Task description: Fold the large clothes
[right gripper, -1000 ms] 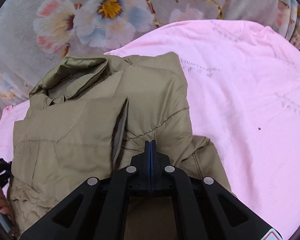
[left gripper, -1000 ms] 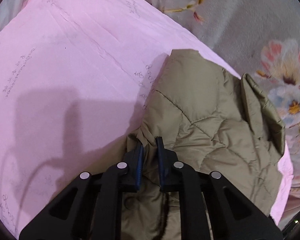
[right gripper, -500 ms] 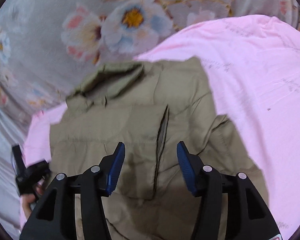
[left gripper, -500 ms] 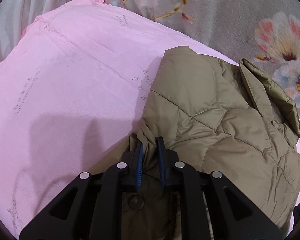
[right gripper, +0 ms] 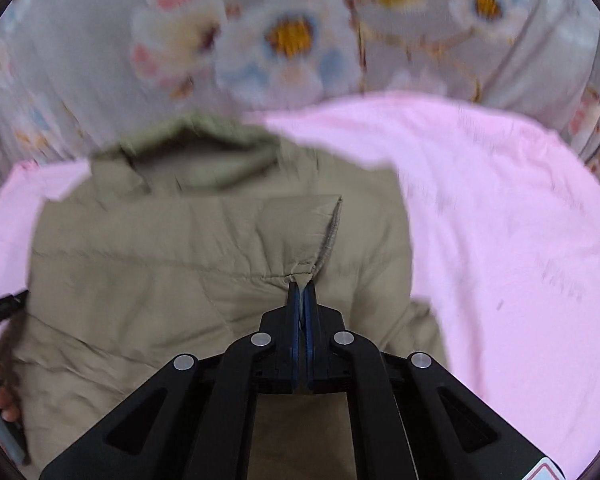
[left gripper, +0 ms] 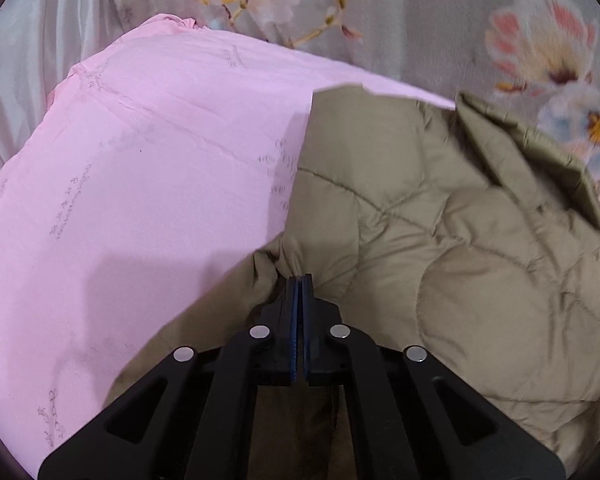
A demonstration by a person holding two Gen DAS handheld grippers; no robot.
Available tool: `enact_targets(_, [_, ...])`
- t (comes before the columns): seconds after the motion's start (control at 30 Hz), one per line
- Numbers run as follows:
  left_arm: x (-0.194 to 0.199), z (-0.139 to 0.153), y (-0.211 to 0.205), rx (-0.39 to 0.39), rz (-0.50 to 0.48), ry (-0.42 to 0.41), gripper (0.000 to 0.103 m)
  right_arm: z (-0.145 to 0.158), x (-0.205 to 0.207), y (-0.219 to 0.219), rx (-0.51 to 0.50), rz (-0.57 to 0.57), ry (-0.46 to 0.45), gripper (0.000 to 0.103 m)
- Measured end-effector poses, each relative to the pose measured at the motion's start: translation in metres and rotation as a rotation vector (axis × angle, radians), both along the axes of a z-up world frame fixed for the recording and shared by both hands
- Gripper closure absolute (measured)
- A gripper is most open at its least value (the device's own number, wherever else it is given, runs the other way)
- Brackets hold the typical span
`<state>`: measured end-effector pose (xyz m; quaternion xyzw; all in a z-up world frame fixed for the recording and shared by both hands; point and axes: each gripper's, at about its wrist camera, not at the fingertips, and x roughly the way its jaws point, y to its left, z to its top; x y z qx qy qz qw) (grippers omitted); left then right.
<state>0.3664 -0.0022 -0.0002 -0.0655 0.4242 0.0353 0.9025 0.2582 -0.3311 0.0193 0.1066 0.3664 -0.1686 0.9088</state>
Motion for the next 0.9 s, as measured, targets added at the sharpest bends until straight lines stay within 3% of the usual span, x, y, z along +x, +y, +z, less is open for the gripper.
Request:
enact_targets(0.07, [-0.002, -0.001, -0.004, 0.032, -0.005, -0.009, 0.103, -0.018, 0.003, 0.002, -0.007, -0.004, 0.030, 0.101])
enact_targets(0.2, [-0.001, -0.004, -0.009, 0.078, -0.005, -0.009, 0.103, -0.017, 0.012, 0.011, -0.070, 0.005, 0.079, 0.097])
enact_targets(0.3, [-0.006, 0.000, -0.005, 0.077, -0.014, -0.004, 0.101, -0.010, 0.003, 0.004, -0.049, -0.009, 0.079, 0.091])
enact_targets(0.4, [-0.021, 0.012, 0.004, 0.052, -0.045, 0.005, 0.089, 0.008, -0.022, -0.003, -0.009, -0.071, 0.025, 0.083])
enact_targets(0.47, [-0.031, 0.027, 0.002, 0.054, -0.068, -0.016, 0.086, 0.028, -0.035, -0.001, 0.014, -0.075, -0.043, 0.082])
enact_targets(0.57, [-0.034, 0.053, -0.012, 0.013, -0.093, -0.063, 0.084, 0.050, -0.030, 0.015, 0.059, -0.017, -0.112, 0.082])
enact_targets(0.63, [-0.029, 0.062, -0.027, -0.017, -0.114, -0.076, 0.071, 0.056, -0.018, 0.032, 0.075, 0.033, -0.117, 0.082])
enact_targets(0.67, [-0.025, 0.063, -0.036, -0.018, -0.120, -0.081, 0.070, 0.055, -0.008, 0.042, 0.068, 0.058, -0.109, 0.082])
enact_targets(0.83, [-0.004, 0.027, -0.076, 0.020, -0.165, 0.000, 0.071, 0.025, 0.028, 0.073, 0.064, 0.123, -0.034, 0.082])
enact_targets(0.9, [-0.005, 0.016, -0.081, 0.043, -0.160, -0.016, 0.071, 0.006, 0.037, 0.079, 0.067, 0.125, 0.004, 0.083])
